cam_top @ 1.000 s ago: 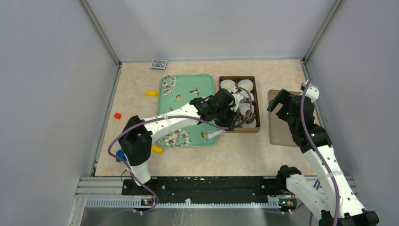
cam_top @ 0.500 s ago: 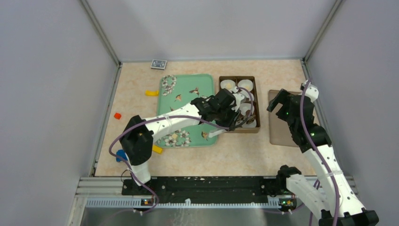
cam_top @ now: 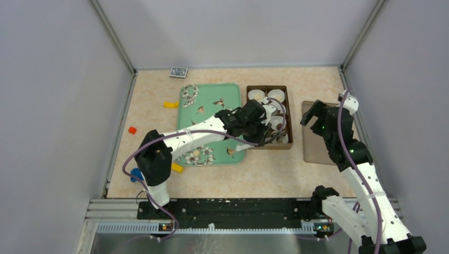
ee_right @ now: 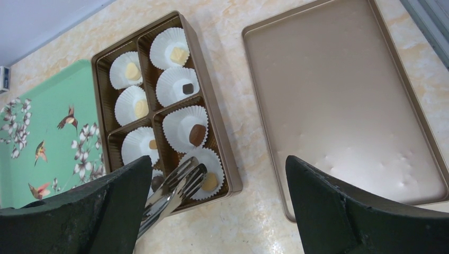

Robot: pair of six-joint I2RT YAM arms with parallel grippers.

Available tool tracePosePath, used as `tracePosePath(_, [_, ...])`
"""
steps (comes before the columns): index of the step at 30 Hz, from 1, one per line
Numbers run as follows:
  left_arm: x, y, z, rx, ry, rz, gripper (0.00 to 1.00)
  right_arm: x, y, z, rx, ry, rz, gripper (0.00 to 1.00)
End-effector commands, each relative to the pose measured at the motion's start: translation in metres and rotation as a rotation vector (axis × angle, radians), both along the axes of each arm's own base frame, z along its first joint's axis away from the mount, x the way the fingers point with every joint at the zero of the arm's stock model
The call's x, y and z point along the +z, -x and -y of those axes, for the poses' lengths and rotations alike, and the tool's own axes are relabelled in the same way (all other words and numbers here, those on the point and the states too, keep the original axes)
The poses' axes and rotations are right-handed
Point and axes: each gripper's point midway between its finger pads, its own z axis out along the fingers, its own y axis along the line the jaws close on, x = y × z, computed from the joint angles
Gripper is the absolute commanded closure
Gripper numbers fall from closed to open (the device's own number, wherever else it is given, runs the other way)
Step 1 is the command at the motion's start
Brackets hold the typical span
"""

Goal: Pack the chocolate

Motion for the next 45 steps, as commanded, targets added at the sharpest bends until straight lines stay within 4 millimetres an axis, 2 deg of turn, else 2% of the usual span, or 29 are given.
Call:
tracePosePath(1, [0.061,-0.008,0.009,0.002,0.121,0.111,0.66,0.005,-0.005,-0.001,0.008,0.000,0.028,0.05])
tracePosePath(5, [0.081,-0.007,0.001,0.009,0.139,0.157,0.72,0.004,-0.007,-0.002,0.006,-0.004,0.026,0.06])
tracePosePath(9, [0.089,-0.012,-0.016,0.055,0.105,0.205,0.73,0.003,-0.011,-0.005,0.017,-0.011,0.025,0.06])
tracePosePath(13, [0.094,-0.029,-0.047,0.161,0.058,0.256,0.72,0.006,-0.010,-0.004,0.012,-0.007,0.028,0.05])
tracePosePath(17, [0.101,-0.059,-0.092,0.278,0.075,0.248,0.72,0.009,-0.006,0.001,-0.002,0.008,0.028,0.05])
tracePosePath(20, [0.112,-0.086,-0.141,0.426,0.095,0.282,0.71,0.009,-0.006,0.001,-0.002,0.009,0.031,0.05])
tracePosePath(22, [0.113,-0.105,-0.187,0.597,0.063,0.288,0.70,0.008,-0.008,-0.001,0.004,-0.001,0.030,0.06])
tracePosePath(25, [0.098,-0.128,-0.278,0.927,0.006,0.218,0.70,0.007,-0.010,-0.004,0.012,-0.012,0.029,0.06])
tracePosePath(26, [0.092,-0.132,-0.316,1.052,-0.004,0.189,0.70,0.008,-0.011,-0.005,0.016,-0.015,0.031,0.06])
tracePosePath(27, [0.087,-0.133,-0.340,1.130,-0.001,0.173,0.70,0.007,-0.011,-0.006,0.021,-0.016,0.029,0.05])
tracePosePath(29, [0.080,-0.136,-0.376,1.240,0.035,0.173,0.70,0.007,-0.012,-0.007,0.024,-0.016,0.028,0.06])
tracePosePath(32, [0.070,-0.143,-0.413,1.349,0.063,0.179,0.69,0.006,-0.013,-0.008,0.028,-0.015,0.025,0.06])
tracePosePath(34, [0.068,-0.152,-0.424,1.360,0.054,0.213,0.69,0.005,-0.013,-0.009,0.032,-0.014,0.022,0.06])
tracePosePath(39, [0.068,-0.182,-0.430,1.280,0.023,0.304,0.63,0.004,-0.013,-0.008,0.033,-0.014,0.019,0.06])
tracePosePath(45, [0.033,-0.193,-0.455,1.344,-0.108,0.279,0.63,0.001,-0.012,-0.009,0.037,-0.009,0.014,0.06])
